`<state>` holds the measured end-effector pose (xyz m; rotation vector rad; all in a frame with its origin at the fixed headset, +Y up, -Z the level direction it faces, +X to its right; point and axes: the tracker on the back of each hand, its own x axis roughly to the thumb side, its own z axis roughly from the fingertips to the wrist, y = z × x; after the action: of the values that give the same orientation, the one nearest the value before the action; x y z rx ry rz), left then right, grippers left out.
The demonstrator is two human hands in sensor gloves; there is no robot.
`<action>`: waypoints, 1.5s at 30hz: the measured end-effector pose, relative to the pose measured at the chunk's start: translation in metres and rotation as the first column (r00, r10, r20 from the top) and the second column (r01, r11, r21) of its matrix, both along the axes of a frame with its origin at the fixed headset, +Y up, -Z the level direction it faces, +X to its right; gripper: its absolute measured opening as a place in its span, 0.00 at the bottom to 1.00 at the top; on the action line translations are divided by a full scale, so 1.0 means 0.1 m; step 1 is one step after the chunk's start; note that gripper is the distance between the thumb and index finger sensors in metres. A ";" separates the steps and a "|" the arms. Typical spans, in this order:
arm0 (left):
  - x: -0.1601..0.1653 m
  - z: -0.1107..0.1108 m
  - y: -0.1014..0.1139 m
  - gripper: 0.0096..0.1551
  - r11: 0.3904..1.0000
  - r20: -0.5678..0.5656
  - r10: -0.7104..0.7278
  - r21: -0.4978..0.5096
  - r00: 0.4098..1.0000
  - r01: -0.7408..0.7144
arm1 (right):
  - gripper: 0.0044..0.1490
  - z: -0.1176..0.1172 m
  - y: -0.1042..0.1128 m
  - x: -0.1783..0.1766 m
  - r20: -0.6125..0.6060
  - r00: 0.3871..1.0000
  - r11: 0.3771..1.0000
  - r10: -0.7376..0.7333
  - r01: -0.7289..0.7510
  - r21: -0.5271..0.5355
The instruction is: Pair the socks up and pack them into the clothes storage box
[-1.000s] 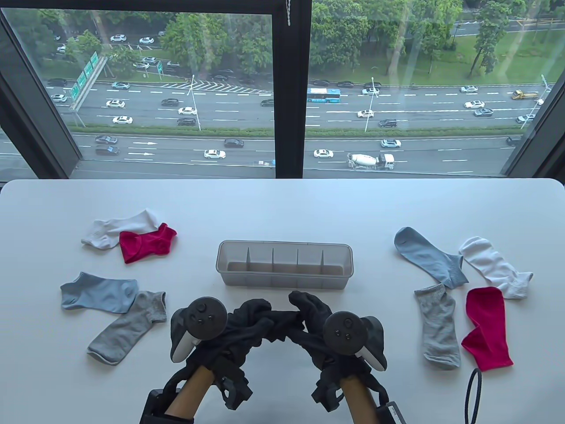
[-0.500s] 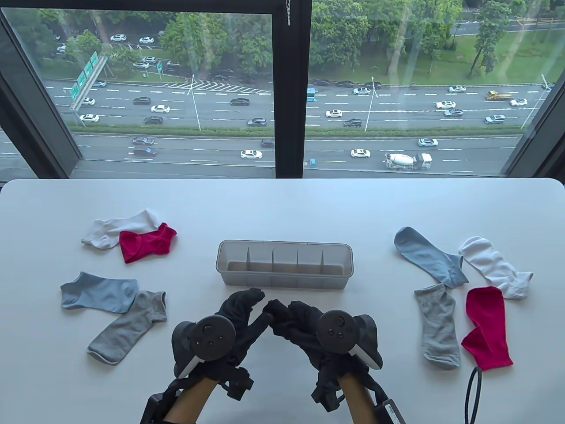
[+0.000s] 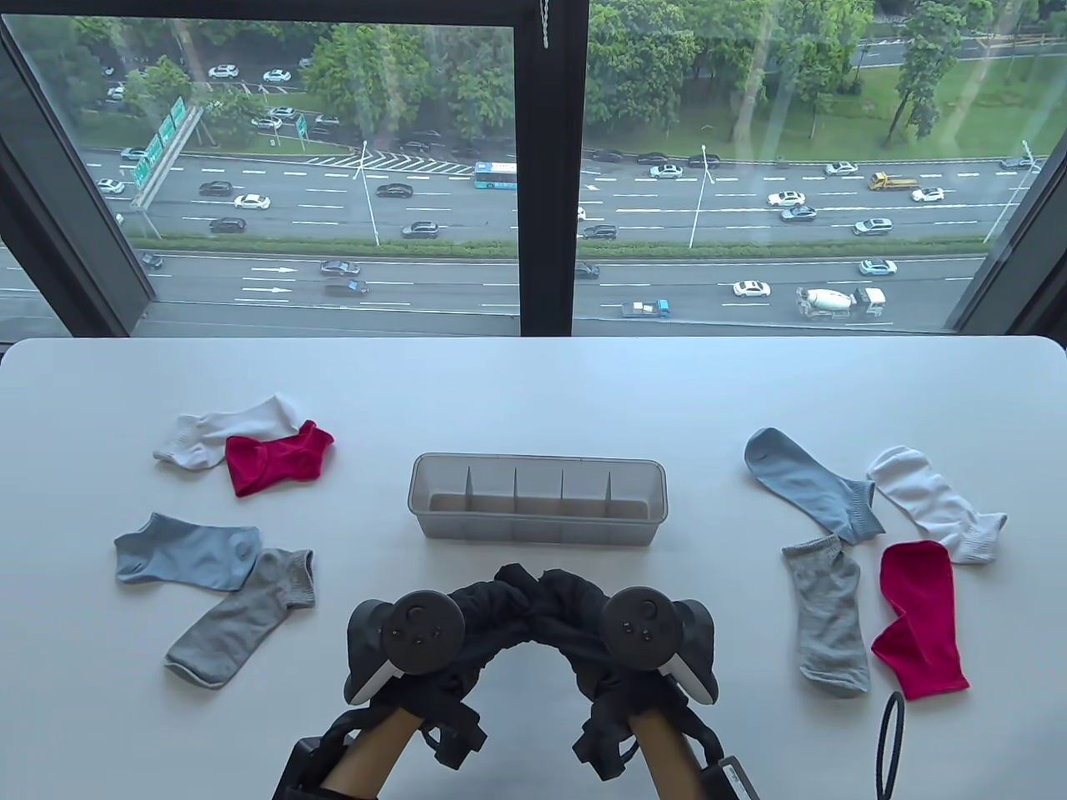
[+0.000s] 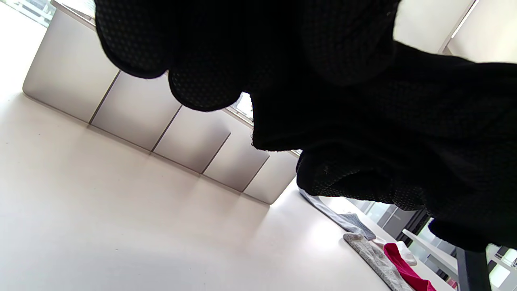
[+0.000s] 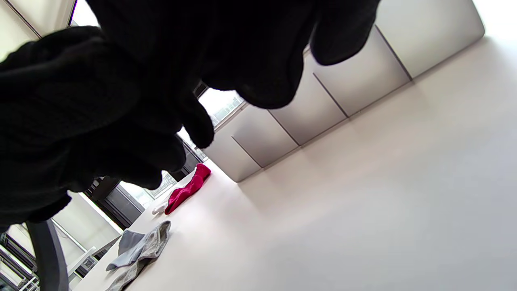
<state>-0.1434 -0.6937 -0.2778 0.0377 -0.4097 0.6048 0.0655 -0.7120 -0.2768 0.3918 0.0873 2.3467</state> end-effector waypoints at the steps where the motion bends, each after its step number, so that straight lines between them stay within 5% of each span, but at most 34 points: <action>1: 0.00 -0.01 -0.01 0.19 1.000 0.005 0.001 -0.008 1.000 -0.001 | 0.39 -0.02 -0.01 0.00 -0.001 1.000 0.999 -0.015 0.015 -0.035; 6: 0.03 -0.01 -0.04 0.19 0.998 0.007 0.048 -0.033 0.999 -0.048 | 0.45 -0.07 -0.12 -0.03 -0.069 0.994 0.977 -0.088 0.073 -0.199; 11: -0.03 -0.01 0.02 0.17 0.978 -0.058 0.208 0.021 0.976 -0.207 | 0.34 -0.07 -0.09 0.02 -0.012 0.987 0.973 -0.162 0.157 -0.167; 23: -0.15 -0.13 -0.07 0.16 0.872 -0.161 0.436 -0.166 0.885 -0.460 | 0.30 -0.02 -0.01 -0.03 -0.063 0.989 0.989 -0.134 0.130 -0.069; 28: -0.11 -0.18 -0.14 0.16 0.888 -0.194 0.377 -0.200 0.906 -0.413 | 0.29 -0.03 0.01 -0.07 -0.105 0.986 0.990 -0.128 0.120 -0.077; 31: -0.11 -0.20 -0.14 0.17 0.908 -0.136 0.336 -0.217 0.932 -0.359 | 0.28 -0.02 -0.03 -0.04 -0.020 0.996 0.996 -0.085 0.084 -0.029; 35: -0.12 -0.23 -0.11 0.17 0.901 0.101 0.347 -0.311 0.932 -0.302 | 0.36 -0.04 -0.13 0.08 0.044 0.983 0.981 -0.177 0.180 -0.078; 37: -0.12 -0.23 -0.12 0.17 0.885 0.119 0.334 -0.380 0.935 -0.268 | 0.33 -0.05 -0.12 0.10 0.012 0.986 0.983 -0.167 0.168 -0.069; 39: -0.12 -0.22 -0.13 0.17 0.928 0.089 0.208 -0.333 0.974 -0.168 | 0.31 -0.05 -0.10 0.06 -0.022 0.987 0.984 -0.162 0.160 -0.075; 41: -0.13 -0.23 -0.13 0.17 0.982 -0.003 0.078 -0.174 0.997 -0.077 | 0.30 -0.06 -0.10 0.01 -0.055 0.989 0.986 -0.140 0.135 -0.096; 43: -0.13 -0.23 -0.14 0.18 0.974 -0.007 0.105 -0.201 0.994 -0.104 | 0.30 -0.09 -0.11 0.03 -0.021 0.995 0.991 -0.100 0.097 -0.088; 45: -0.14 -0.23 -0.18 0.21 0.913 0.055 0.285 -0.321 0.957 -0.253 | 0.30 -0.07 -0.10 0.09 0.039 0.990 0.989 -0.132 0.134 -0.057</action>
<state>-0.1574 -0.7114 -0.3008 -0.2435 -0.4059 0.9427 0.0743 -0.7216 -0.2840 0.3170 0.1105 2.2126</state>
